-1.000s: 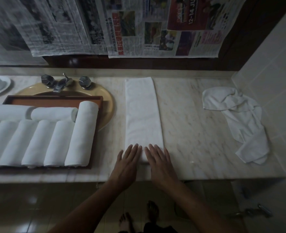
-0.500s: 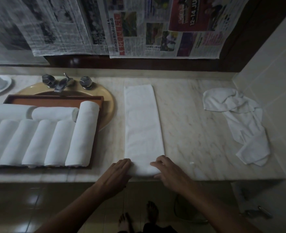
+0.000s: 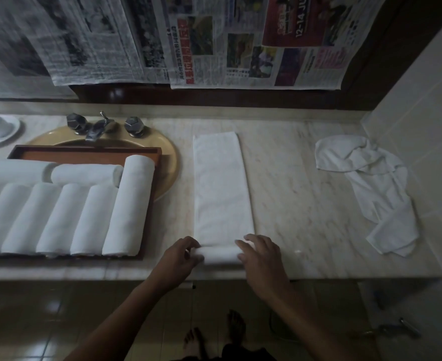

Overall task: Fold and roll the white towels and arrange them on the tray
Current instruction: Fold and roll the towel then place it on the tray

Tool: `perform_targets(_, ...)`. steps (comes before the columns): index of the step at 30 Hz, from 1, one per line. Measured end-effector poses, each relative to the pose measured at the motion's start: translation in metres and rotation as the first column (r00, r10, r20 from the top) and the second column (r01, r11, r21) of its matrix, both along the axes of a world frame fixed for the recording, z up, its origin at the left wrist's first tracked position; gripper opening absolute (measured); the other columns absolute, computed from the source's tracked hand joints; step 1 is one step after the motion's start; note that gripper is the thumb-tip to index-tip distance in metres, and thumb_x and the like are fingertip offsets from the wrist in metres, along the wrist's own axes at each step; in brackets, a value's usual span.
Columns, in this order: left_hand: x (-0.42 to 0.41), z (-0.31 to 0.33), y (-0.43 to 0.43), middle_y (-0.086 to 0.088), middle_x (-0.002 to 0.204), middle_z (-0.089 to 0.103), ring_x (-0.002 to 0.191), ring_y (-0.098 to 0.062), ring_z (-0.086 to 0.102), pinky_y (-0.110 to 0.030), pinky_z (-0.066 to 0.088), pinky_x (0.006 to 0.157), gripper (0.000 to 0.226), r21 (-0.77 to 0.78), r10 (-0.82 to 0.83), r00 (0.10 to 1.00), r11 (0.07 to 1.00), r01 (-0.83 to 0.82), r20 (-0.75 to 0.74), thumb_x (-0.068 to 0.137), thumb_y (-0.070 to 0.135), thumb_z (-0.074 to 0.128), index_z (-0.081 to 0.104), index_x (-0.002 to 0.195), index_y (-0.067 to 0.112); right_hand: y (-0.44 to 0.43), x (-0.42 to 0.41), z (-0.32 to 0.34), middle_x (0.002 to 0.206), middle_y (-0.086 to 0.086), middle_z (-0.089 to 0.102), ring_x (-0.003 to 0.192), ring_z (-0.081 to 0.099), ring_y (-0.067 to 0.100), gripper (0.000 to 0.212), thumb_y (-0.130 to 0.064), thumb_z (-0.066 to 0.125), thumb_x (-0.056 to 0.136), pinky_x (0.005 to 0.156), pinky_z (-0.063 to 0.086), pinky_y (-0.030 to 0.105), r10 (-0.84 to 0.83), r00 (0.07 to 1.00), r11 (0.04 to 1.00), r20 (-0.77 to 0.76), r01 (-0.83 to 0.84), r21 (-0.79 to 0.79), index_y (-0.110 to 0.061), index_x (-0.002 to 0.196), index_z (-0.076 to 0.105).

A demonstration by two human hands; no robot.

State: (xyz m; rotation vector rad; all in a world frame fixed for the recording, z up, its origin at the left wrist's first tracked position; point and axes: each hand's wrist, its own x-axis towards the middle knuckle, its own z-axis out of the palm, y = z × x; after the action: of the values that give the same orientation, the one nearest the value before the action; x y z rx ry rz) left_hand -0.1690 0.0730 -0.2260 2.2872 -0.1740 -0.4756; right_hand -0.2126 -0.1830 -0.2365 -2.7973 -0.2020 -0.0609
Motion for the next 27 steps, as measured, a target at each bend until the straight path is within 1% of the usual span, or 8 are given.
perform_targets(3,0.01,-0.001,0.002,0.005,0.109,0.063,0.091,-0.006,0.061,-0.018,0.044,0.068,0.019,0.017,-0.013,0.999,1.0,0.014,-0.048,0.097,0.036,0.068,0.063,0.112,0.026,0.021,-0.022,-0.007,0.148,0.011,0.054,0.137,0.048,0.032,0.044,-0.019,0.061,0.098,0.115,0.037,0.053,0.099,0.989,0.994,0.112,-0.093,-0.062,-0.019,0.141,0.059)
perform_targets(6,0.013,0.001,0.0,0.004,0.11,0.062,0.093,-0.012,0.06,-0.022,0.045,0.074,0.023,0.089,-0.018,1.0,0.996,0.02,-0.023,0.096,0.04,0.068,0.063,0.114,0.026,0.029,-0.031,-0.017,0.166,0.011,0.031,0.154,0.024,0.035,0.058,-0.022,0.047,0.101,0.122,0.019,0.061,0.111,0.993,0.988,0.027,-0.107,-0.115,-0.018,0.158,0.038)
perform_targets(9,-0.005,0.001,-0.013,0.002,0.132,0.054,0.119,-0.018,0.052,-0.035,0.045,0.098,0.042,0.307,-0.124,0.946,0.951,0.027,0.299,0.096,0.044,0.058,0.056,0.133,0.024,0.027,-0.025,-0.022,0.171,0.013,0.015,0.158,0.008,0.036,0.069,-0.015,0.04,0.097,0.123,0.011,0.061,0.144,0.99,0.978,0.0,-0.143,-0.149,-0.016,0.164,0.021)
perform_targets(11,-0.022,-0.003,-0.029,-0.005,0.154,0.046,0.142,-0.026,0.043,-0.048,0.038,0.115,0.059,0.411,-0.26,0.895,0.907,0.097,0.362,0.095,0.039,0.057,0.045,0.149,0.019,0.024,-0.018,-0.02,0.171,0.015,0.011,0.158,0.004,0.038,0.079,-0.013,0.047,0.093,0.122,0.01,0.062,0.159,0.987,0.972,-0.031,-0.162,-0.171,-0.014,0.165,0.014)
perform_targets(15,-0.021,-0.026,-0.045,-0.012,0.169,0.02,0.157,-0.031,0.014,-0.055,0.021,0.124,0.085,0.53,-0.386,0.871,0.828,0.182,0.304,0.089,0.022,0.063,0.02,0.162,0.013,0.021,0.004,-0.015,0.171,0.013,0.016,0.158,0.009,0.035,0.074,-0.025,0.04,0.096,0.123,0.013,0.06,0.171,0.981,0.965,-0.092,-0.186,-0.187,-0.016,0.164,0.016)
perform_targets(20,0.011,-0.026,-0.036,-0.011,0.157,0.043,0.141,-0.031,0.045,-0.046,0.045,0.11,0.085,0.508,-0.433,0.858,0.824,0.252,0.276,0.085,0.015,0.068,0.027,0.159,0.01,0.015,0.033,-0.003,0.16,0.012,0.038,0.148,0.035,0.034,0.093,-0.012,0.065,0.084,0.124,0.023,0.053,0.218,0.959,0.945,-0.183,-0.254,-0.206,-0.016,0.164,0.016)
perform_targets(23,0.014,-0.018,-0.024,-0.008,0.156,0.044,0.138,-0.027,0.047,-0.043,0.045,0.109,0.081,0.496,-0.465,0.845,0.817,0.293,0.266,0.088,0.016,0.066,0.028,0.159,0.012,0.006,0.036,0.008,0.154,0.012,0.044,0.138,0.045,0.031,0.09,-0.007,0.067,0.086,0.119,0.032,0.044,0.277,0.936,0.928,-0.215,-0.319,-0.192,-0.012,0.162,0.02)
perform_targets(27,-0.006,-0.011,-0.01,-0.002,0.161,0.038,0.143,-0.018,0.042,-0.037,0.035,0.116,0.067,0.383,-0.434,0.877,0.861,0.335,0.209,0.101,0.035,0.057,0.027,0.158,0.019,0.001,0.022,0.018,0.152,0.007,0.047,0.134,0.047,0.025,0.064,-0.035,0.061,0.101,0.11,0.04,0.038,0.213,0.92,0.968,-0.328,-0.245,-0.059,-0.021,0.156,0.031)
